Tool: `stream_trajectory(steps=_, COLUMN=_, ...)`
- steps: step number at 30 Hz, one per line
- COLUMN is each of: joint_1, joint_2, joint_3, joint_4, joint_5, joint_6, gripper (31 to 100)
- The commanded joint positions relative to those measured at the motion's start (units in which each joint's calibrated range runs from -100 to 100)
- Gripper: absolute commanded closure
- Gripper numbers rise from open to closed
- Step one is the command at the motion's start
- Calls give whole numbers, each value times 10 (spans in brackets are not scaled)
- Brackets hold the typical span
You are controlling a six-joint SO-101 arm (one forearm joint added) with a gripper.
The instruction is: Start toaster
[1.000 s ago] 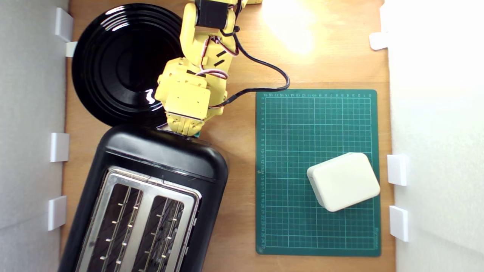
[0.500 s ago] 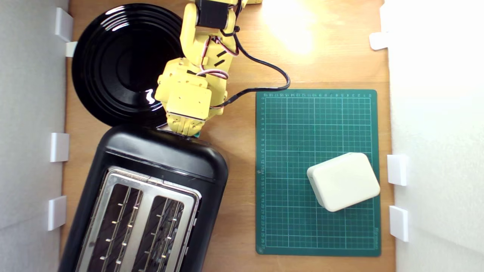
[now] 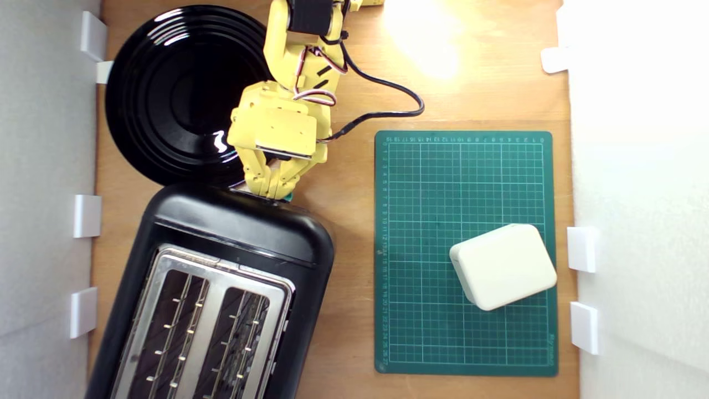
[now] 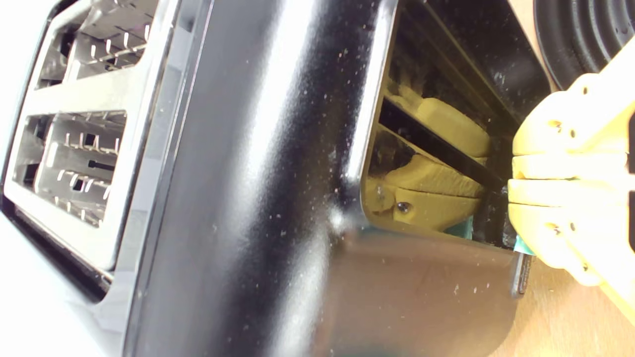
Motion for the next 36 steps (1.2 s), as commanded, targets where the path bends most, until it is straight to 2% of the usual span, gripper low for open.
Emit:
stream_trajectory(steps=1, joint_1=41, joint_2=132, joint_3=70, joint_4=-4, joint_5=-1, joint_6=1, gripper=990)
stream_trajectory(steps=4, joint_1=37, joint_2=127, joint_3=39, joint_4=-7, joint_5=1, joint_6=0, gripper=990)
stream_trajectory(steps=10, joint_1=31, joint_2=53, joint_3=17, joint_4=-38, joint_5=1, joint_6=-7, gripper=989)
stream_trajectory(steps=16, joint_1=7, joint_2=4, joint_3=-4, joint_4=-66, joint_5=1, joint_6=-7, gripper=989)
stream_trajectory(steps=36, joint_1=3, joint_2=-37, joint_3=-79, joint_4=-60, joint_5=3, joint_6=-3, gripper=989)
